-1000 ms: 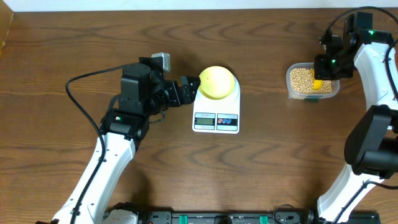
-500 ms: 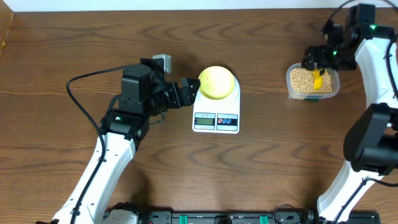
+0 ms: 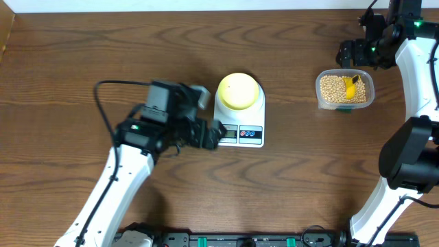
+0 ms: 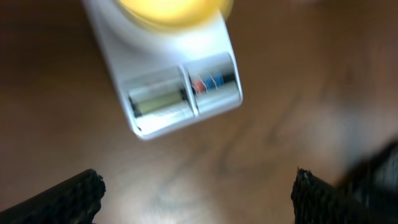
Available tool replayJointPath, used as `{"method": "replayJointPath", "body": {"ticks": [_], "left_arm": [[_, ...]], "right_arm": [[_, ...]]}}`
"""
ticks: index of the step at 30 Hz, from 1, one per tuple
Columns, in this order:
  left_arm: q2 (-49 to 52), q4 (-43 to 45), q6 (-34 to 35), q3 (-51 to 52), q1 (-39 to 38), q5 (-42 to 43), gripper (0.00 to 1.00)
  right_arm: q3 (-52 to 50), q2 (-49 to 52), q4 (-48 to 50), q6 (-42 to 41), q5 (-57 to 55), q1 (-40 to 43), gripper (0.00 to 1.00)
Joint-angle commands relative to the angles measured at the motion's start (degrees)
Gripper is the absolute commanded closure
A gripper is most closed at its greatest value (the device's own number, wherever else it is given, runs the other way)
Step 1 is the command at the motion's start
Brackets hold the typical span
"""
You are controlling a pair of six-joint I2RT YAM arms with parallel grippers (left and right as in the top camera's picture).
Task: Scoop item into bowl and weigh 50g on scale
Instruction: 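Move the left gripper down to the scale's front buttons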
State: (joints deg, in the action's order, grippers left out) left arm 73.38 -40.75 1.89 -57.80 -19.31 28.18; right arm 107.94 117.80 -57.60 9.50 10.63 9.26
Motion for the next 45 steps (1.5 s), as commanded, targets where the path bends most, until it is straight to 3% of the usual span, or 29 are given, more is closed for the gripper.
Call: {"method": "replayJointPath", "body": {"ticks": [1, 13, 19, 32, 40, 45], "left_arm": [[0.7, -2.9, -6.4, -0.8, -5.2, -3.0, 0.02], [11.4, -3.3, -9.8, -0.8, -16.6, -5.6, 0.02], [13.0, -2.1, -8.8, -0.8, -16.7, -6.1, 0.02], [13.1, 3.4, -8.7, -0.2, -16.7, -17.2, 0.02], [13.3, 6.5, -8.7, 1.8, -16.0, -32.6, 0.03], [15.0, 10.6, -7.5, 2.2, -11.7, -34.0, 0.02]], "right_arm": [[0.5, 0.1, 0.0, -0.2, 0.0, 0.0, 0.01], [0.5, 0.1, 0.0, -0.2, 0.0, 0.0, 0.01], [0.5, 0.1, 0.0, -0.2, 0.0, 0.0, 0.01], [0.5, 0.1, 0.0, -0.2, 0.0, 0.0, 0.01], [0.5, 0.1, 0.0, -0.2, 0.0, 0.0, 0.01], [0.5, 0.1, 0.0, -0.2, 0.0, 0.0, 0.01]]}}
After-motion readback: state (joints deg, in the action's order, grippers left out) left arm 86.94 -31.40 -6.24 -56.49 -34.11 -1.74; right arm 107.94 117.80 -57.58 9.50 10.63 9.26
